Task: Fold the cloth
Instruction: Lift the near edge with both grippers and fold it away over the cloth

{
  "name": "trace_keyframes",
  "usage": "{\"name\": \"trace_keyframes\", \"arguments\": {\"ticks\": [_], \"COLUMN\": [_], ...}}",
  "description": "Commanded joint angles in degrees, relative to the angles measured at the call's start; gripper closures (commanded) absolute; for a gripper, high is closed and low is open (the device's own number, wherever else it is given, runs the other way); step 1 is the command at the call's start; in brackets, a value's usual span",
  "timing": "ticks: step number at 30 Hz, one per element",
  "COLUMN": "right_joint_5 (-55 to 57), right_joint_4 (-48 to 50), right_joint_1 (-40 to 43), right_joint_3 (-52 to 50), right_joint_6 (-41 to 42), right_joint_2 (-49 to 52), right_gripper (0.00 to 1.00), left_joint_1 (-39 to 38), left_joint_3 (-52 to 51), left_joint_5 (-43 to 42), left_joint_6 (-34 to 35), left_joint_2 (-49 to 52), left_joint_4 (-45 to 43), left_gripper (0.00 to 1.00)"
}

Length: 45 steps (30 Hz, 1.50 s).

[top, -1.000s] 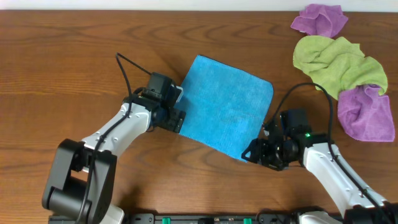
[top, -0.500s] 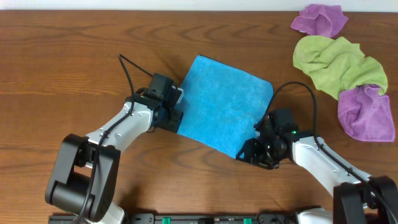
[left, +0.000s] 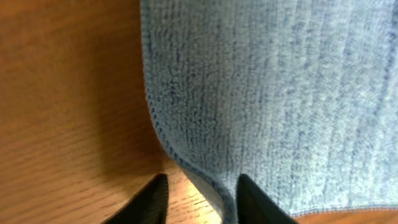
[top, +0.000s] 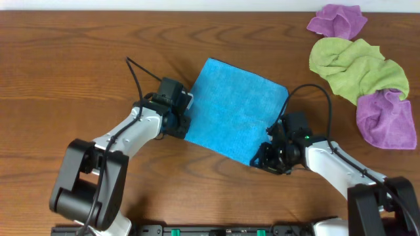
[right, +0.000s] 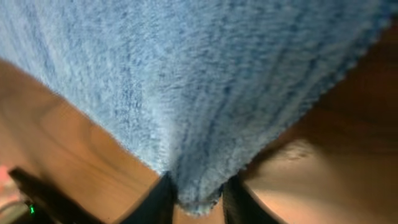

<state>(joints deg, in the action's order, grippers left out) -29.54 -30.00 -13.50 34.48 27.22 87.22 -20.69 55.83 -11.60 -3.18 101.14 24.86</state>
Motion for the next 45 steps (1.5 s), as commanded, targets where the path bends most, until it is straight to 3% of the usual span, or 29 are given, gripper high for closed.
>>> {"name": "trace_keyframes", "arguments": {"ticks": [1, 3, 5, 13, 23, 36, 41, 45], "right_joint_5": [5.1, 5.4, 5.3, 5.7, 18.4, 27.7, 29.0, 29.1], "right_joint_4": [-0.2, -0.2, -0.2, -4.2, -20.8, -31.5, -31.2, -27.8], "right_joint_1": [-0.7, -0.7, -0.7, -0.7, -0.7, 1.6, 4.1, 5.3], "right_joint_3": [-1.0, -1.0, -1.0, 2.8, 17.7, 20.0, 20.0, 20.2], "right_joint_6": [1.4, 1.5, 1.5, 1.1, -2.3, -2.4, -2.4, -2.4], "right_joint_2": [1.3, 1.3, 1.3, 1.2, 1.2, 1.2, 1.2, 1.2], "right_gripper": [0.90, 0.98, 0.99, 0.99, 0.99, 0.99, 0.99, 0.99], "left_joint_1": [-0.1, -0.1, -0.1, -0.1, -0.5, -9.8, -10.4, -10.4], "left_joint_3": [1.3, 1.3, 1.4, 3.3, 3.5, 3.5, 3.5, 3.5], "left_joint_5": [0.3, 0.0, 0.0, -3.6, -6.3, -7.7, -5.5, -5.5], "left_joint_6": [-0.4, 0.0, 0.8, 5.7, 15.8, 22.8, 22.9, 23.1], "left_joint_2": [2.3, 2.6, 2.6, 1.0, -3.8, -3.9, -3.9, -3.9], "left_joint_4": [-0.1, -0.1, -0.3, 0.7, 6.7, 8.2, 5.7, -1.6], "left_gripper": [0.76, 0.84, 0.94, 0.94, 0.94, 0.94, 0.94, 0.94]}}
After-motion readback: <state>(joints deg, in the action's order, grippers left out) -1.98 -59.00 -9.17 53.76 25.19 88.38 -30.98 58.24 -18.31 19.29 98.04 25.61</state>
